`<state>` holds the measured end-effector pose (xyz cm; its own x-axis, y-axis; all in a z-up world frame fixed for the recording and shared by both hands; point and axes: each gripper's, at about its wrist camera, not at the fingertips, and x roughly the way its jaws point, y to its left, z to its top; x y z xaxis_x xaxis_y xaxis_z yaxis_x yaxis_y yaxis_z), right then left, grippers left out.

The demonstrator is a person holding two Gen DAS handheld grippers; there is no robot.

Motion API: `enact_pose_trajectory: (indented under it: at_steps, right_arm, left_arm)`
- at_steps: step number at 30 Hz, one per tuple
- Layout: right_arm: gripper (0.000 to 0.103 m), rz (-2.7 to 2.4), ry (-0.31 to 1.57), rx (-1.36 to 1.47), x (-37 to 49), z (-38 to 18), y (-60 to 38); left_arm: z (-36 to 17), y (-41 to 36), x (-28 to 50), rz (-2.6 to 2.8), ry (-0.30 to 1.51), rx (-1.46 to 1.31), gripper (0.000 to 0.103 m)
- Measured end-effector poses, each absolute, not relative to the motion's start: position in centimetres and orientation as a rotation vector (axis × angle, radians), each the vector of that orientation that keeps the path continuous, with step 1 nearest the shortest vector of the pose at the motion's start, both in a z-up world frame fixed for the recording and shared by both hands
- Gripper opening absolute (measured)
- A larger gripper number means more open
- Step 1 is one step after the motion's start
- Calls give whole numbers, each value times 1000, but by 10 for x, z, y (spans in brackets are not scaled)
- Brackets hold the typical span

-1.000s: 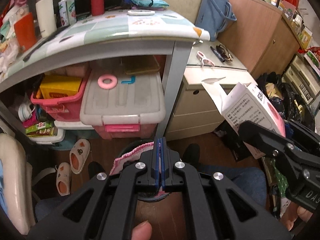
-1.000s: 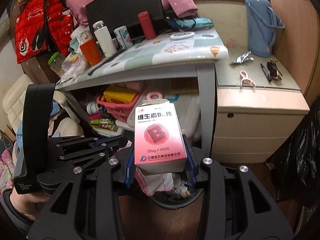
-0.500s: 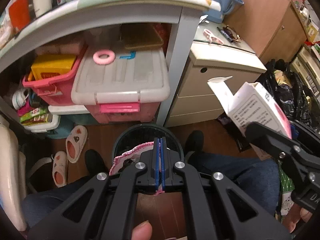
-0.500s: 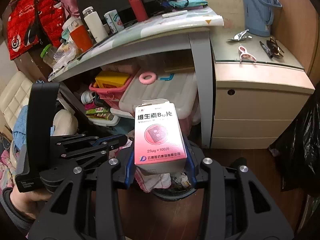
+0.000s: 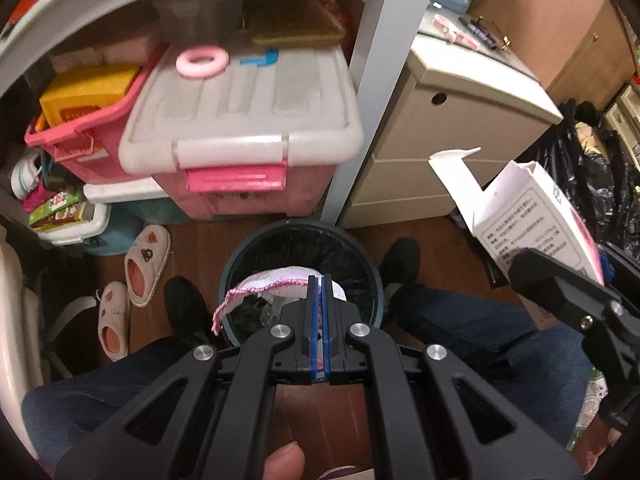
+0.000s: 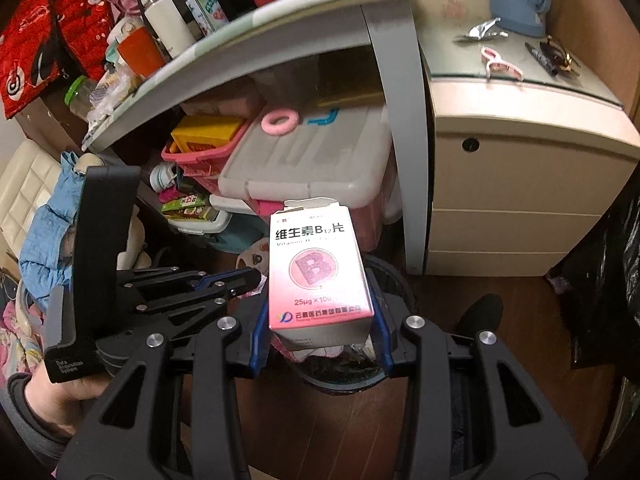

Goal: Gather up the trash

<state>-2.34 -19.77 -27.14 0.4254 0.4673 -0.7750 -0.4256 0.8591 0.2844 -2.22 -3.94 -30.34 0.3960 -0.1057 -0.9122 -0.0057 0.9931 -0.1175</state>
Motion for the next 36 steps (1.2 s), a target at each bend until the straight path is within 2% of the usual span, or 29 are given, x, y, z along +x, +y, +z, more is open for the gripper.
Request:
enact_pose_trajectory:
  at_steps: [11, 36]
  right_arm:
    - [41, 562, 1060, 52, -7, -309, -191]
    - [42, 557, 1187, 36, 19, -368, -165]
  left_arm:
    - [-349, -27, -10, -47, 1240, -130, 2]
    - [-402, -15, 7, -43, 1327, -140, 3]
